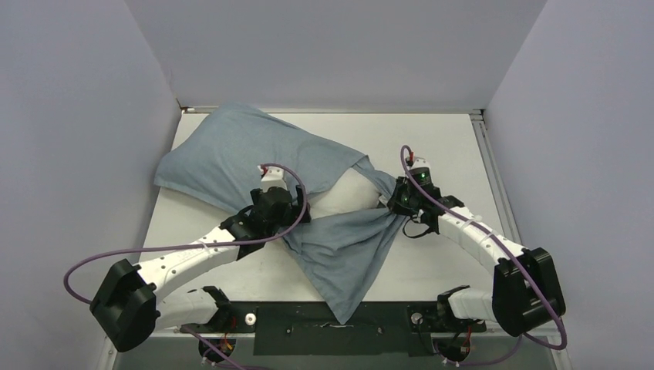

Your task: Remove the pillowcase from the pillow

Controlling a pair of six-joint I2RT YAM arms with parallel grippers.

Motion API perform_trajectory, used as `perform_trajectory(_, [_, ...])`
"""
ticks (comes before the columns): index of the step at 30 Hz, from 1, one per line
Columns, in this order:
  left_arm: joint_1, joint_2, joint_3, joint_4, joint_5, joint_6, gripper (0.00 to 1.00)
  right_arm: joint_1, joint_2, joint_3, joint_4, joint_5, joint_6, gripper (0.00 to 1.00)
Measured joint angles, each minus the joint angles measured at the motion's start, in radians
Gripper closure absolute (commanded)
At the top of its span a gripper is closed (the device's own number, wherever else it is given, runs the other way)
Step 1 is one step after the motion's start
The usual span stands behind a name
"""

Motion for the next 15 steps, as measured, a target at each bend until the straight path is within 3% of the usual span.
perform_trajectory(8, [-0.023,-0.069,0.043,-0.11,-0.003,0.047,0.03,-0.01,0.0,-0.174,0.195,-0.173,0.081,0.95])
perform_trajectory(15, [-0.159,-0.074,0.232,-0.25,-0.103,0.122,0.03,-0.018,0.0,-0.201,0.286,-0.241,0.106,0.95])
